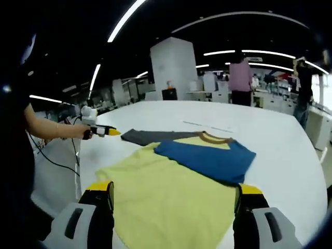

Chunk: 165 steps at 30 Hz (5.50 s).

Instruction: Fold the garment on the visible template until the final outline fits inside the template.

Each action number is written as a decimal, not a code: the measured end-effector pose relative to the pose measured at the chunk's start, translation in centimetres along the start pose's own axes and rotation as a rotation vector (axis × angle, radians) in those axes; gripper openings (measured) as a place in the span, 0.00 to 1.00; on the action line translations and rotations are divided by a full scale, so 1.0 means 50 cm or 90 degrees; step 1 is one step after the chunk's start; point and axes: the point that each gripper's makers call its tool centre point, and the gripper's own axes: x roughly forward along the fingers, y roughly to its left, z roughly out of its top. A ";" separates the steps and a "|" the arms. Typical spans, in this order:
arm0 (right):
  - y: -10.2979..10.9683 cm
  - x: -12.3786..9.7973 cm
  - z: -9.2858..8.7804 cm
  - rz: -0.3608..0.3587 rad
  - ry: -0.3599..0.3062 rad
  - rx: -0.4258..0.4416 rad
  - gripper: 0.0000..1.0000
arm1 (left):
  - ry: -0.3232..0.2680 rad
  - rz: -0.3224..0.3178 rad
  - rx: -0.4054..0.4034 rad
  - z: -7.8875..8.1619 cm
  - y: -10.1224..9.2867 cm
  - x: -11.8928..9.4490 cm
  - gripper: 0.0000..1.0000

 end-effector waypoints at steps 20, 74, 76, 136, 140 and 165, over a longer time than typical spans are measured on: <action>-0.012 -0.008 -0.018 -0.023 0.016 0.000 0.85 | 0.050 0.092 -0.059 -0.059 0.066 0.045 0.27; 0.048 -0.010 -0.010 -0.008 -0.009 0.008 0.99 | -0.003 -0.015 -0.063 0.087 -0.086 0.041 0.01; 0.042 -0.012 -0.012 -0.008 -0.007 0.010 0.99 | -0.003 -0.022 -0.064 0.092 -0.092 0.046 0.01; 0.042 -0.021 -0.038 -0.014 -0.001 0.042 0.99 | -0.060 -0.253 -0.106 0.229 -0.459 0.147 0.01; 0.044 -0.025 -0.036 -0.016 -0.004 0.044 0.99 | -0.071 -0.271 -0.115 0.241 -0.476 0.158 0.01; 0.047 -0.023 -0.038 -0.012 -0.005 0.060 0.99 | -0.060 -0.354 -0.062 0.233 -0.652 0.190 0.01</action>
